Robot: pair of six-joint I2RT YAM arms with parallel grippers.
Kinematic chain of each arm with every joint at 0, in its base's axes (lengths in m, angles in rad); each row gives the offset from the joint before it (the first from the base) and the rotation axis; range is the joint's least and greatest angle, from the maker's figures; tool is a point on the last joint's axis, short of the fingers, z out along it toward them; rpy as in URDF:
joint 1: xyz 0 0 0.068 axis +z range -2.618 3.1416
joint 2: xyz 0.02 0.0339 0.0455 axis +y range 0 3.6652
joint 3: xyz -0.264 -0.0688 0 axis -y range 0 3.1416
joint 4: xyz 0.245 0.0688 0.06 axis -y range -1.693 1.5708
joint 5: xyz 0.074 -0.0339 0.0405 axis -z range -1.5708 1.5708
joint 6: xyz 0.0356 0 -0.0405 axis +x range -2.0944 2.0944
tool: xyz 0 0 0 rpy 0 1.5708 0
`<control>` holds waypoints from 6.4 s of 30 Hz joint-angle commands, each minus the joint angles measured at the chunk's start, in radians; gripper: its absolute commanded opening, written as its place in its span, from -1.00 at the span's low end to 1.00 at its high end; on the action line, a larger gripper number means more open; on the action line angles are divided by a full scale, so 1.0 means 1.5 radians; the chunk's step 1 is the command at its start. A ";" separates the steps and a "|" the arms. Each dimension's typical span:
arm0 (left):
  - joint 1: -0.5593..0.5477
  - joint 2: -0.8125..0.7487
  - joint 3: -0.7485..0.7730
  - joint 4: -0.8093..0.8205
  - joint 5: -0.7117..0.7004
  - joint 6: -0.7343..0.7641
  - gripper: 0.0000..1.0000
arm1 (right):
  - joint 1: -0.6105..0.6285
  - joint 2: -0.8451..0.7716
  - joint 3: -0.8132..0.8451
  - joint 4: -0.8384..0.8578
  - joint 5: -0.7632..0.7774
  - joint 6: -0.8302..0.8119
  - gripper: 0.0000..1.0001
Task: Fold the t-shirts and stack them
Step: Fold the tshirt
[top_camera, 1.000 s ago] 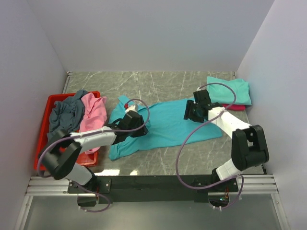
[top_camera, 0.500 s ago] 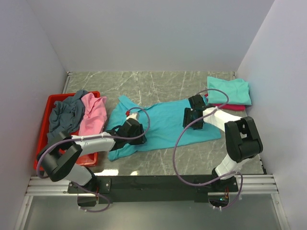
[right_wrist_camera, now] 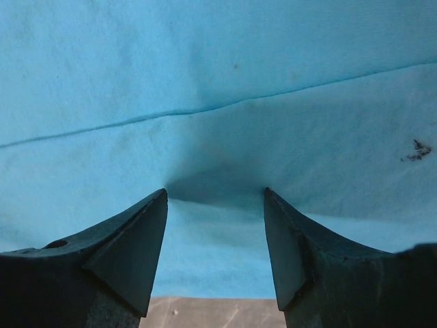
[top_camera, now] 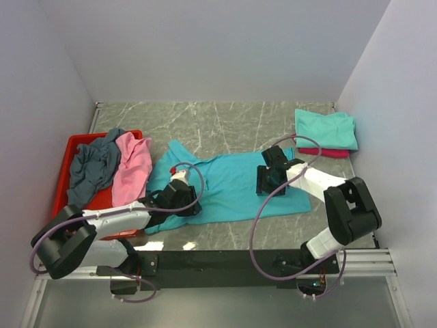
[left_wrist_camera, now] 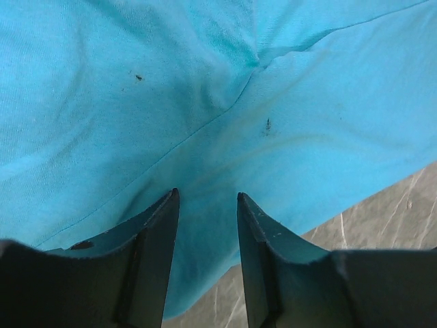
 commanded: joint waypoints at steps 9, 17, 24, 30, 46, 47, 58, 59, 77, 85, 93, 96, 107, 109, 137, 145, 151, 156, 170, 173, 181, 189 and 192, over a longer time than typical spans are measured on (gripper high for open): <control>-0.032 -0.072 0.012 -0.102 -0.029 0.027 0.14 | 0.024 -0.052 -0.058 -0.147 -0.066 0.039 0.32; 0.024 -0.063 0.227 -0.165 -0.130 0.054 0.68 | 0.024 -0.122 0.048 -0.116 -0.051 0.063 0.32; 0.205 0.114 0.315 -0.099 -0.105 0.059 0.41 | 0.023 -0.125 0.066 -0.035 -0.061 0.056 0.32; 0.252 0.282 0.430 -0.094 -0.113 0.065 0.35 | 0.024 -0.130 0.046 0.023 -0.072 0.048 0.32; 0.326 0.466 0.575 -0.100 -0.144 0.078 0.26 | 0.022 -0.195 -0.055 0.077 -0.089 0.038 0.31; 0.329 0.475 0.580 -0.105 -0.145 0.079 0.26 | 0.022 -0.199 -0.056 0.076 -0.089 0.038 0.31; 0.358 0.514 0.600 -0.109 -0.149 0.087 0.13 | 0.022 -0.242 -0.089 0.077 -0.088 0.046 0.31; 0.360 0.517 0.600 -0.109 -0.148 0.088 0.11 | 0.021 -0.243 -0.088 0.077 -0.088 0.046 0.31; 0.356 0.566 0.607 -0.115 -0.100 0.103 -0.25 | 0.020 -0.239 -0.070 0.076 -0.097 0.046 0.31; 0.355 0.561 0.598 -0.117 -0.089 0.113 -0.97 | 0.019 -0.229 -0.062 0.080 -0.101 0.044 0.31; 0.355 0.520 0.570 -0.104 -0.075 0.114 -0.99 | 0.001 -0.209 -0.039 0.080 -0.099 0.035 0.31; 0.355 0.479 0.555 -0.097 -0.071 0.111 -0.99 | -0.004 -0.202 -0.030 0.079 -0.097 0.032 0.31; 0.355 0.345 0.463 -0.077 -0.077 0.090 -0.99 | -0.016 -0.180 -0.016 0.082 -0.089 0.030 0.31; 0.355 0.324 0.446 -0.068 -0.078 0.086 -0.99 | -0.015 -0.179 -0.014 0.083 -0.090 0.030 0.31; 0.355 0.469 0.563 -0.098 -0.100 0.101 -0.10 | -0.017 -0.200 -0.047 0.088 -0.091 0.028 0.32; 0.355 0.489 0.585 -0.118 -0.104 0.123 -0.16 | -0.017 -0.188 -0.045 0.096 -0.103 0.029 0.31; 0.354 0.531 0.631 -0.149 -0.116 0.141 -0.13 | -0.018 -0.196 -0.047 0.095 -0.099 0.029 0.32; 0.354 0.544 0.642 -0.170 -0.131 0.149 -0.24 | -0.016 -0.197 -0.046 0.093 -0.099 0.029 0.32; 0.348 0.574 0.663 -0.226 -0.140 0.195 -0.62 | -0.017 -0.198 -0.049 0.098 -0.110 0.028 0.32; 0.347 0.570 0.662 -0.228 -0.137 0.199 -0.99 | -0.018 -0.196 -0.046 0.098 -0.109 0.028 0.32; 0.347 0.488 0.619 -0.190 -0.103 0.180 -0.99 | -0.045 -0.154 0.019 0.087 -0.018 0.016 0.32; 0.347 0.411 0.578 -0.172 -0.053 0.167 -0.99 | -0.140 0.002 0.141 0.064 0.098 -0.010 0.32; 0.347 0.393 0.567 -0.169 -0.044 0.166 -0.99 | -0.168 0.055 0.193 0.057 0.140 -0.016 0.32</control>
